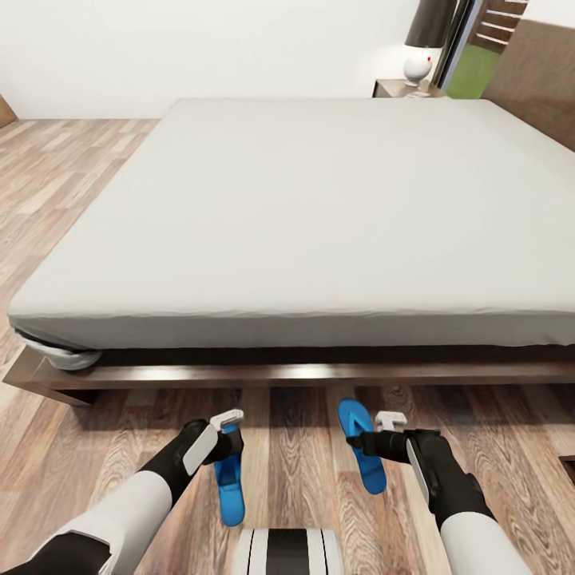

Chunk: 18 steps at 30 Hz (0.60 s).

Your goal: In the bedroom, move the book from the bed onto either nightstand, and place the two sandals side by side next to the bed.

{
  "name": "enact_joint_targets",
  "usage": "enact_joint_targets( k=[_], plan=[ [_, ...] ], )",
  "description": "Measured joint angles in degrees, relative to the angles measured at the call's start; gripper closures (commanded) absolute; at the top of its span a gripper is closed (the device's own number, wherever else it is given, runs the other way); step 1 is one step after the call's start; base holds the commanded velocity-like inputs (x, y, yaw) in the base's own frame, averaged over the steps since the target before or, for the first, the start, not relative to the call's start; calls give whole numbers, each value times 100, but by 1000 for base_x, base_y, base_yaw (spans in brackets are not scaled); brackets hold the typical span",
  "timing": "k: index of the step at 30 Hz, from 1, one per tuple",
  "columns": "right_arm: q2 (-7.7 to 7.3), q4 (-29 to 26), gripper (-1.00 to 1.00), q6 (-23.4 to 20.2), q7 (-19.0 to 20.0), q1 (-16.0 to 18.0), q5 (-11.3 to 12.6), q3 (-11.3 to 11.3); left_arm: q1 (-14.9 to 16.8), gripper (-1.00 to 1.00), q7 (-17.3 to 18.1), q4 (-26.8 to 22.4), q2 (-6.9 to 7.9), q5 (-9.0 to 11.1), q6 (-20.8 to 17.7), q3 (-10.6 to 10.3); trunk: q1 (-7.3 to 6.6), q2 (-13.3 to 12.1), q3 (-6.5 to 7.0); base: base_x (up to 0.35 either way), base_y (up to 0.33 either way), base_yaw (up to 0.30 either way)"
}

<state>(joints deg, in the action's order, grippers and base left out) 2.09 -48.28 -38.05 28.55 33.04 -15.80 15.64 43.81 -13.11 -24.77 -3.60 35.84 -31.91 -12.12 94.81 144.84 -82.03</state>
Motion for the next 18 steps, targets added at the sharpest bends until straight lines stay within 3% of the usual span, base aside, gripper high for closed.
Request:
enact_joint_targets(
  k=[8,18],
  plan=[
    [7,3,100,-11,24,-24,11,2,82,100,-16,-2,21,-71,-6,-15,21,11,-177,0,0,0],
    [18,3,100,1,29,-40,200,-20,234,100,-17,45,72,-83,60,-22,46,24,-399,0,0,0]
  ],
)
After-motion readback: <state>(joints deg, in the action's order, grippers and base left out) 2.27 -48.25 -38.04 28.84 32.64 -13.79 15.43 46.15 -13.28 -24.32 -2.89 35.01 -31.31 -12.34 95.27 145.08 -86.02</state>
